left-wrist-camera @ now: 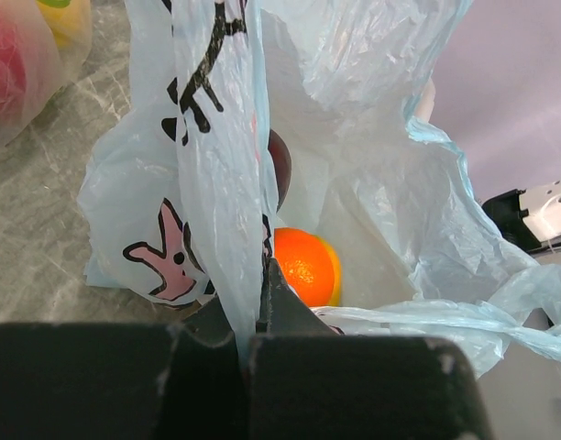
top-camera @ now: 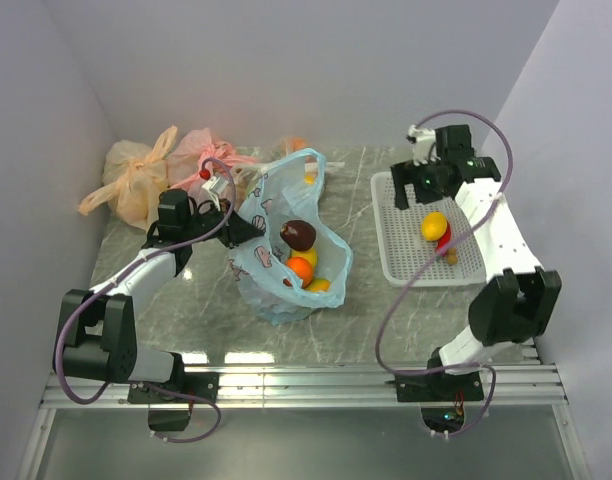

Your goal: Place the fake fruits into the plastic bag and tie a complex knot

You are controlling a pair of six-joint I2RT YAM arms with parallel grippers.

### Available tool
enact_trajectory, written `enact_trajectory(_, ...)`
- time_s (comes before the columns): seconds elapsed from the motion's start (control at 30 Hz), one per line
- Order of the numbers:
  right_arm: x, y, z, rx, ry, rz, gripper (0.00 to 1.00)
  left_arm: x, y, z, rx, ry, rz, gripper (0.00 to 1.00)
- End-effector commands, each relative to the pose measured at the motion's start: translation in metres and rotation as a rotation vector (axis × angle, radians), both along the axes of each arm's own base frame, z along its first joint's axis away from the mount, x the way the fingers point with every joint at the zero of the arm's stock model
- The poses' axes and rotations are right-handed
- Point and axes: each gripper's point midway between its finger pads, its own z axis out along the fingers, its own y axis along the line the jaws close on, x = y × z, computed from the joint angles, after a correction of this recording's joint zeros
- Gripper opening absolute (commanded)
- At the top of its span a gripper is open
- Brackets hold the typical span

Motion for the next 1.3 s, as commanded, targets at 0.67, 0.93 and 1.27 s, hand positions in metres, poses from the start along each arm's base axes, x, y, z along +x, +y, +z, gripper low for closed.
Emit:
enact_trajectory(0.67, 0.049, -0.133, -0.187, -0.213, 0.330, -0.468, 0.95, 0.005, 0.003, -0.004, 0.037, -0.042, -0.005, 0.01)
enact_trajectory(0.93, 0.047, -0.124, -0.168, -0.130, 0.322, -0.422, 0.54, 0.007, 0.003, -0.004, 0.035, -0.042, -0.003, 0.01)
enact_trajectory(1.27, 0.007, 0.048, 0.021, 0.230, 0.006, 0.194, 0.45, 0.004, 0.003, -0.005, 0.041, -0.035, -0.019, 0.01)
